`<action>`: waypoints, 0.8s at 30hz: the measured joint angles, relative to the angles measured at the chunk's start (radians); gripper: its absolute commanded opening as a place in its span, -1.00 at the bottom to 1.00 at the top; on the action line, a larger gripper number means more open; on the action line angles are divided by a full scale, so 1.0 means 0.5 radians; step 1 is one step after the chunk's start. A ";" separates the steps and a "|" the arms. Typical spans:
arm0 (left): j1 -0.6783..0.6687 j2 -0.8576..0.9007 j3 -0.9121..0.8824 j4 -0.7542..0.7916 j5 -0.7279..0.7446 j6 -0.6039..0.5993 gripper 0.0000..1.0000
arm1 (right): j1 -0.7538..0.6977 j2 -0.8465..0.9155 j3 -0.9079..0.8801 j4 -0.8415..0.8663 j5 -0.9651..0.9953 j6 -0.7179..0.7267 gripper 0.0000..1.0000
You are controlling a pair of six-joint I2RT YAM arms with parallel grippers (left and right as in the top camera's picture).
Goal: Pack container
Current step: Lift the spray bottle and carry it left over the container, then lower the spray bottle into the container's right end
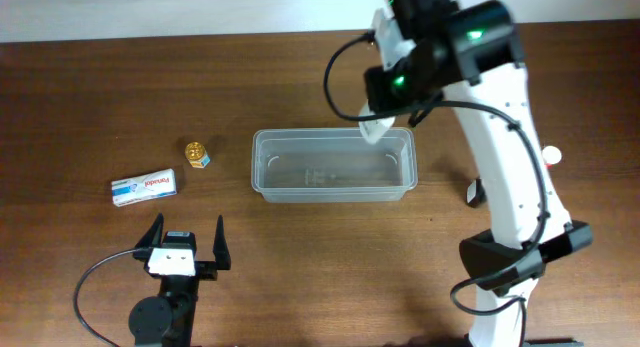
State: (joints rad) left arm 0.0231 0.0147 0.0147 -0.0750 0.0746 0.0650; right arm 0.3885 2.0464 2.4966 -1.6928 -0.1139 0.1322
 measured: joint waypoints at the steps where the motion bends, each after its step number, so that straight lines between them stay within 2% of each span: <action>1: 0.000 0.000 0.000 0.000 -0.001 0.000 0.99 | 0.020 0.001 -0.060 0.002 0.031 0.028 -0.56; 7: 0.000 0.000 0.000 0.000 0.000 0.000 0.99 | 0.107 0.001 -0.404 0.036 0.270 0.188 -0.57; 16: 0.000 0.000 0.000 0.000 -0.001 0.000 0.99 | 0.108 0.001 -0.523 0.185 0.409 0.369 -0.57; 24: 0.000 0.000 0.000 0.000 0.000 0.000 0.99 | 0.108 0.001 -0.787 0.430 0.465 0.477 -0.57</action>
State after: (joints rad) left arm 0.0231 0.0147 0.0147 -0.0750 0.0746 0.0650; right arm 0.4423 2.0468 2.1029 -1.4776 0.1184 0.3706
